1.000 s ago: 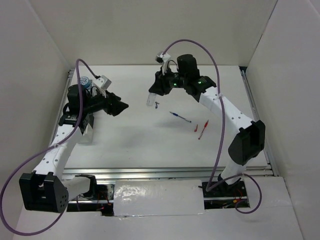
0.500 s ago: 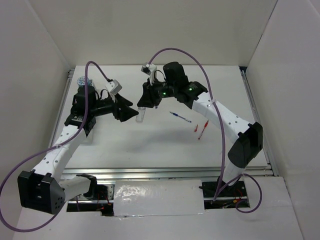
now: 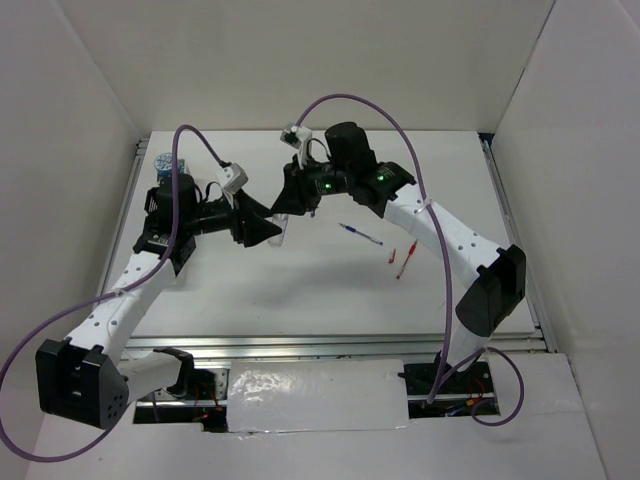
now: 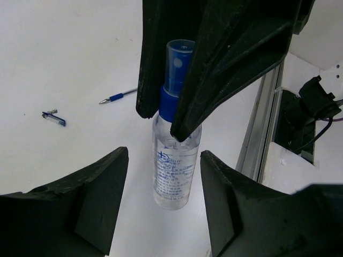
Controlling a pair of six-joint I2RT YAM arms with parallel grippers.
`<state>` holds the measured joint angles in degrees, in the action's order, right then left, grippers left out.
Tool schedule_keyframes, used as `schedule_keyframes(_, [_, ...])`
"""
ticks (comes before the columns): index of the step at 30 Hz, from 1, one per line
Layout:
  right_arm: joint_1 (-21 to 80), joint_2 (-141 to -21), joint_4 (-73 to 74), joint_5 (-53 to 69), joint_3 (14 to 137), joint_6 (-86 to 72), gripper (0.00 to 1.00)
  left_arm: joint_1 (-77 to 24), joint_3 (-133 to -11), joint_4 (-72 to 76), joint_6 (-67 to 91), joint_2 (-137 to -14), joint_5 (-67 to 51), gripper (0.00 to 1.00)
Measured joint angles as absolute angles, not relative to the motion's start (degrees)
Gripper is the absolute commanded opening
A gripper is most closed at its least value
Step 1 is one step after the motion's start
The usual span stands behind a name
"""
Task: Sort the stationery into containers
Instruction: Place the stationery in the storage box.
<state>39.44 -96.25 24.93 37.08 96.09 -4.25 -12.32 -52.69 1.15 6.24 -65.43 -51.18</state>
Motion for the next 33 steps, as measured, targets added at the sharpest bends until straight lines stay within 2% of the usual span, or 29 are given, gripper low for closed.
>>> schedule_keyframes(4, [39.83,-96.25,24.93,37.19,96.44,-4.4,0.0,-12.36,-51.57,3.18,8.25,-65.43,-51.31,0.64])
schedule_keyframes(13, [40.14,-96.36,24.95,37.12,96.44,-4.4,0.0,-12.47,-50.5,5.37,10.94,-65.45,-51.37,0.63])
schedule_keyframes(17, [40.51,-96.68,24.95,37.06,96.84,-4.25,0.0,-12.49,-50.48,5.61,11.11,-65.45,-51.53,0.6])
schedule_keyframes(20, [40.71,-96.86,25.06,37.01,97.08,-4.1,0.0,-12.53,-50.48,5.61,11.18,-65.45,-51.57,0.65])
schedule_keyframes(25, [41.32,-96.92,25.26,36.86,97.51,-3.51,0.0,-12.58,-50.46,5.89,12.03,-65.45,-51.16,0.65])
schedule_keyframes(30, [41.74,-96.99,25.34,35.46,97.51,-2.59,0.0,-12.84,-50.46,5.52,11.86,-65.45,-51.05,0.52])
schedule_keyframes(32, [41.82,-97.01,25.36,35.07,97.51,-2.39,0.0,-12.99,-50.46,5.39,11.86,-65.45,-51.13,0.4])
schedule_keyframes(33, [41.87,-97.06,25.34,34.83,97.54,-2.44,0.1,-13.1,-50.46,5.43,11.4,-65.43,-51.35,0.35])
